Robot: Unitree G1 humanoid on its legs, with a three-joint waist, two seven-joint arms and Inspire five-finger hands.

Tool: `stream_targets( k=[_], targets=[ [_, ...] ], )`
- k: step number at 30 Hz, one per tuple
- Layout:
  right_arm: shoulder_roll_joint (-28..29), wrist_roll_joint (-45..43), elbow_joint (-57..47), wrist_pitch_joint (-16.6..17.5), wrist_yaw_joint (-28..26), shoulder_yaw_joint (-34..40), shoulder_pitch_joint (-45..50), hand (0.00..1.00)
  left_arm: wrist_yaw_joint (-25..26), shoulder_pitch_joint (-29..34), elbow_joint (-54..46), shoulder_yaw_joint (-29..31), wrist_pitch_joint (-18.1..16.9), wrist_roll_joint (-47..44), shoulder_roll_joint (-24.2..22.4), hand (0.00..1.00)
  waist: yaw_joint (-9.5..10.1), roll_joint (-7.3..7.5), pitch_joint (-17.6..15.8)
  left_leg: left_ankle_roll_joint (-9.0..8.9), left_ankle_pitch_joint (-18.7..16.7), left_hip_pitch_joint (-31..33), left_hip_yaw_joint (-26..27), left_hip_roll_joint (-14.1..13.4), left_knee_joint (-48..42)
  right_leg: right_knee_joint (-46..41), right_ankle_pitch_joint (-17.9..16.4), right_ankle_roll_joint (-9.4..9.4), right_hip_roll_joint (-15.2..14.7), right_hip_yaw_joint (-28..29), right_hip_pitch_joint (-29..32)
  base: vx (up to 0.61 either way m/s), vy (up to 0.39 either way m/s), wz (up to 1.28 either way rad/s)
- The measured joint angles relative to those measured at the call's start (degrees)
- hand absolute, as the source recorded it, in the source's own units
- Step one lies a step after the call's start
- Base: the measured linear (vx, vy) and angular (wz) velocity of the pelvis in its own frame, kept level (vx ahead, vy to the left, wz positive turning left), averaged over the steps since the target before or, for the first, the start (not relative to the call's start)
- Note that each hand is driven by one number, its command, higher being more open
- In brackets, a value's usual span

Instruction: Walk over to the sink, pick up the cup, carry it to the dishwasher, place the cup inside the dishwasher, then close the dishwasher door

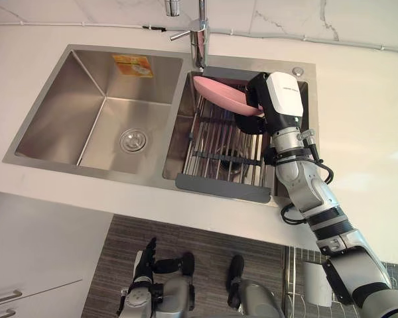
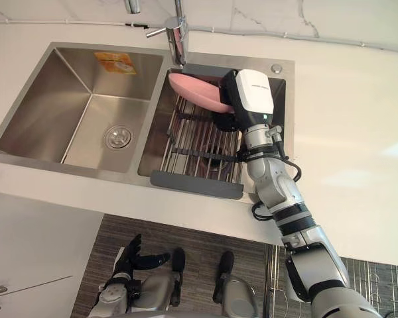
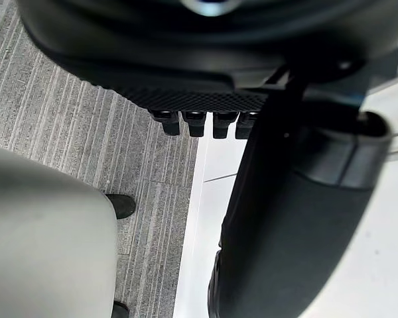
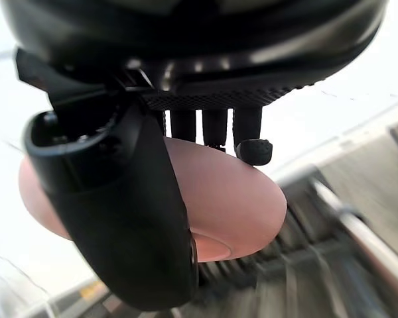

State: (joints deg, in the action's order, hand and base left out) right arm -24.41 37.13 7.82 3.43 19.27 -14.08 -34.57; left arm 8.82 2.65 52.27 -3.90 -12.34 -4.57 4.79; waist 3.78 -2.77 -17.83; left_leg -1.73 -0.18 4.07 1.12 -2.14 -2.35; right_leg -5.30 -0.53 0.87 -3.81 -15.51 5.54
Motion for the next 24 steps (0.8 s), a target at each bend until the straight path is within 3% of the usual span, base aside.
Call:
stream_targets(
  k=[9,16,24],
  targets=[
    [2.31,-1.44,-16.66,5.27,-1.36,-0.02,9.9,0.0,-0.24,-0.31,1.67,0.09,0.91,0.07,0.27,1.0,-1.03,0.85,0.46,0.11,-0.81,-5.12,3.53,-0.62,1.62,0.45,0.0,0.01,0.9,3.84,-2.86,0.01,-0.004,-0.19],
    [2.29,-2.57,-24.08,6.4,-2.66,0.27,17.77,0.0,-0.35,-0.31,3.99,0.08,1.79,0.19,1.4,1.0,-3.27,2.89,1.9,0.03,-0.95,-8.22,6.64,-1.07,2.49,2.55,1.33,-0.06,1.88,7.02,-4.96,0.0,-0.001,-0.23],
    [2.27,-3.78,-29.04,8.03,-3.89,0.9,25.39,0.0,-0.28,-0.44,5.79,0.0,2.02,1.37,1.5,1.0,-4.52,3.61,3.66,-0.2,-1.81,-11.23,9.98,-1.49,2.76,5.56,3.57,-0.14,2.84,10.48,-7.6,-0.04,0.007,-0.22]
  ],
)
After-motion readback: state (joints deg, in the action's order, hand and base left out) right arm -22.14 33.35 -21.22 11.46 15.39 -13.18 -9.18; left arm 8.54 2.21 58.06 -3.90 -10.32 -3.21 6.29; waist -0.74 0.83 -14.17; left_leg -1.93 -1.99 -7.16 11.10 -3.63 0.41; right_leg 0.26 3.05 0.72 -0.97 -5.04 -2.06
